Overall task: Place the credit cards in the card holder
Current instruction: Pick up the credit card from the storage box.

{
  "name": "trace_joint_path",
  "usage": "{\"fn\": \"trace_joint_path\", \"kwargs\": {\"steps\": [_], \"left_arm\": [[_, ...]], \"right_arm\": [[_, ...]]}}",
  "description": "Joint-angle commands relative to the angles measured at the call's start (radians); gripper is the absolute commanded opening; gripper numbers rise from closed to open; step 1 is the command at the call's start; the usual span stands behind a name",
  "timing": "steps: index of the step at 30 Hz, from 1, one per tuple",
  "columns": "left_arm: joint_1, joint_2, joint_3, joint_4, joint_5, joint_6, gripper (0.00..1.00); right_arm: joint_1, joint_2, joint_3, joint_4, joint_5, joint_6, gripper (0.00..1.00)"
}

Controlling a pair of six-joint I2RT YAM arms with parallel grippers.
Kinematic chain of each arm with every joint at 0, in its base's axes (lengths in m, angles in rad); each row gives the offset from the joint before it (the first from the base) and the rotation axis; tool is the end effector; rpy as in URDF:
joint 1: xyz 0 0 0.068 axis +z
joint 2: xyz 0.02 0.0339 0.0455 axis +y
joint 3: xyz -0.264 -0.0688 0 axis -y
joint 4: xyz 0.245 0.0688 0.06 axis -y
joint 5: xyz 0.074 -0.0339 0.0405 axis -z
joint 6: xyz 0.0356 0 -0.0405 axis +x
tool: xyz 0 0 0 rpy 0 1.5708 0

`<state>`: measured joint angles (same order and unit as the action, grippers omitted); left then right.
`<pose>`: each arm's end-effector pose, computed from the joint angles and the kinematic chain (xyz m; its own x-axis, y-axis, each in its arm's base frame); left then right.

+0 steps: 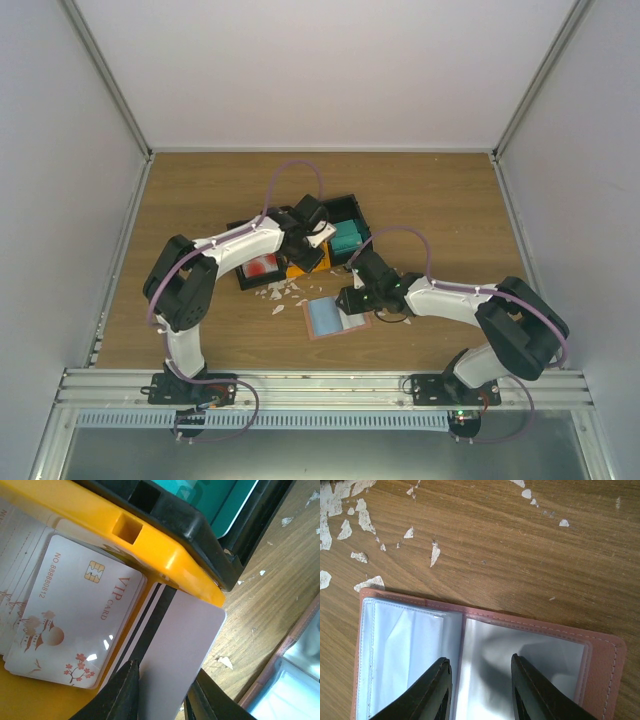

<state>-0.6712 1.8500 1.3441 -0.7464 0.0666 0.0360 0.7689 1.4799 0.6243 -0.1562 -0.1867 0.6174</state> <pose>0.2886 -0.2322 0.1970 -0.7203 0.6179 -0.3152 0.6632 0.7466 -0.0519 0.1821 0.1854 0.1384 -0.9333 -0.1115 -0.3413 -0.2621 0.8613 0.4353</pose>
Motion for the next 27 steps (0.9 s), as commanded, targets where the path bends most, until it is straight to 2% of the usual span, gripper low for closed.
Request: {"fn": "trace_joint_path", "kwargs": {"steps": [1, 14, 27], "left_arm": [[0.001, -0.038, -0.013, -0.01, 0.05, -0.002, 0.26], [0.008, -0.04, -0.014, -0.009, 0.04, -0.007, 0.23], [0.025, -0.044, -0.023, 0.015, 0.003, -0.033, 0.09]], "right_arm": [[-0.007, 0.03, -0.034, -0.048, 0.01, -0.003, 0.35], [-0.007, 0.03, -0.034, -0.048, 0.01, -0.004, 0.35], [-0.006, 0.014, -0.031, -0.046, 0.031, 0.008, 0.34]]}}
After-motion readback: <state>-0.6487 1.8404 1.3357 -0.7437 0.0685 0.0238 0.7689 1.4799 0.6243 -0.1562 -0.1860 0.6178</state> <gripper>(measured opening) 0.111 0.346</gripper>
